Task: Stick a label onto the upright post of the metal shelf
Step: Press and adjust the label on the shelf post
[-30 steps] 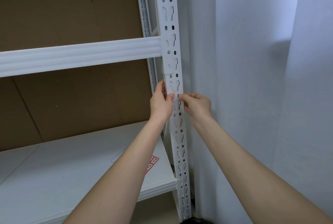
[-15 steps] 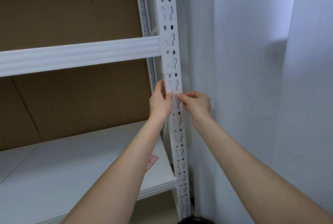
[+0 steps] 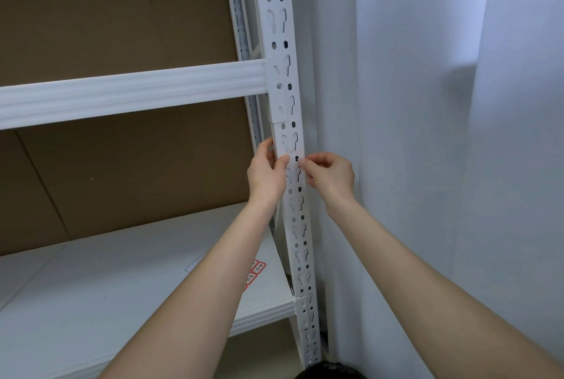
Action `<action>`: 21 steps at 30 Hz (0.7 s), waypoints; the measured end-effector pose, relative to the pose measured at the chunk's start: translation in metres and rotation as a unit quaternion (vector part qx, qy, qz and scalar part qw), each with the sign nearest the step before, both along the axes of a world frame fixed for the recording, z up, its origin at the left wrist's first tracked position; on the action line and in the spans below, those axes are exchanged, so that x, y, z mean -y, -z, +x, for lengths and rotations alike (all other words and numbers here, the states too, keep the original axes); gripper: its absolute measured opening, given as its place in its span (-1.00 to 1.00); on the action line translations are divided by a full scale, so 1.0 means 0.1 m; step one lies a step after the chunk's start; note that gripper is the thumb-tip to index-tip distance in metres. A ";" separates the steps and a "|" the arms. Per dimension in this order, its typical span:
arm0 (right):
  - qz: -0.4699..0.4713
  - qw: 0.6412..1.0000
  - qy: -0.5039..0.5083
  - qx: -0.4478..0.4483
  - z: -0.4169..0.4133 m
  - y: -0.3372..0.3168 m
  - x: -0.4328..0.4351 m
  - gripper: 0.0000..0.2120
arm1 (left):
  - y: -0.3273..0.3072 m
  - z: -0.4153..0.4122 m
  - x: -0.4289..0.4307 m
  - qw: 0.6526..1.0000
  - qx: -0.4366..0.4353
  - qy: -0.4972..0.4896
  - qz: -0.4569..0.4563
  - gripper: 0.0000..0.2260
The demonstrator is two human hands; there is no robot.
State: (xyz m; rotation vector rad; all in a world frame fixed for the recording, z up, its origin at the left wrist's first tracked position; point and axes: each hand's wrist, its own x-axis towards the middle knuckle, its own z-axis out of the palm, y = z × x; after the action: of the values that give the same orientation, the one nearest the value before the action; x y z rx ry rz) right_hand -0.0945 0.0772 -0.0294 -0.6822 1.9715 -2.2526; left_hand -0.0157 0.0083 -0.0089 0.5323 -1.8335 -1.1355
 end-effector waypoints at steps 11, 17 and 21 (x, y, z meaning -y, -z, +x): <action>0.132 0.984 0.061 -0.101 -0.01 -0.12 0.00 -0.89 | -0.01 0.00 0.00 1.000 0.011 -0.003 -0.003 -0.62; 0.091 0.986 0.070 -0.118 0.04 -0.04 -0.02 -0.91 | -0.01 0.00 0.00 1.000 0.014 -0.003 -0.003 -0.62; 0.073 0.985 0.080 -0.137 0.10 -0.03 -0.01 -0.97 | -0.01 0.00 0.00 1.000 0.016 -0.008 -0.006 -0.61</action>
State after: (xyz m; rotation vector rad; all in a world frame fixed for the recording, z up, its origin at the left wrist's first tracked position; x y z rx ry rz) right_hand -0.0847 0.0787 -0.0267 -0.8886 2.3688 -2.1681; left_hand -0.0159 0.0080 -0.0079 0.5612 -1.8593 -1.1096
